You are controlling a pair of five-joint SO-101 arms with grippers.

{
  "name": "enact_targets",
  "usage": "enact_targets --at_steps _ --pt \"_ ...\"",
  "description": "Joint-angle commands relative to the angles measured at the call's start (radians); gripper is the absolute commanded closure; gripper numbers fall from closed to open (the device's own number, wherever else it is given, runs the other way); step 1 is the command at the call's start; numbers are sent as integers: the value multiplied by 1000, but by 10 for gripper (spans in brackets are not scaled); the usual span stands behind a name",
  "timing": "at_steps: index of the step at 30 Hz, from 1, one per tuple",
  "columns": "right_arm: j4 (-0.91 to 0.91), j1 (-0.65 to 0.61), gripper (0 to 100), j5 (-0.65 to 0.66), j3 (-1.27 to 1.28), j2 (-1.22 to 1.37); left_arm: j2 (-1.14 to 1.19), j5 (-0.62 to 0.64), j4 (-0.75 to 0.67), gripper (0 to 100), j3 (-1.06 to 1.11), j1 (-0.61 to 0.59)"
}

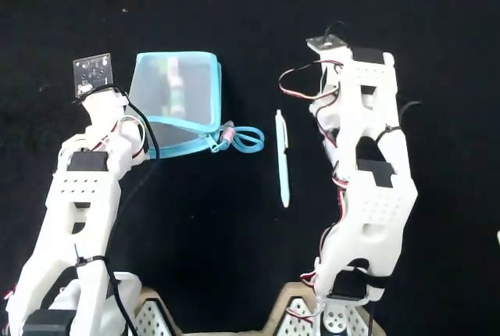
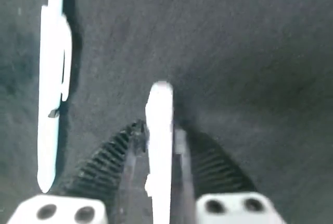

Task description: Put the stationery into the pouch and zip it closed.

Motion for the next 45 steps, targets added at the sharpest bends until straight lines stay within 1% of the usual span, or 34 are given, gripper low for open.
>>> enact_targets --at_steps 1,3,6,16,23,28,30,33,41,43,45 --pt "75 9 726 6 -48 -10 12 12 6 970 45 -4" --pt "109 8 698 6 -67 -12 12 12 6 970 45 -2" --pt "143 11 699 6 -102 -7 12 12 6 970 44 -7" --pt "146 -11 699 8 -104 -7 11 12 8 969 35 -8" --pt "147 -3 756 12 -110 -12 11 12 8 969 35 -1" --pt "100 -18 721 17 -108 -7 11 12 8 969 35 -1" --pt "75 -21 710 54 -104 -5 11 12 8 968 35 1" --pt "21 -26 711 92 -77 10 11 12 6 968 35 1" --pt "-89 -44 713 94 -81 154 11 12 -2 968 35 2" --pt "-64 -46 734 94 -107 177 11 12 -2 968 35 2" --pt "-31 -46 837 86 -139 185 11 12 -2 968 35 2"
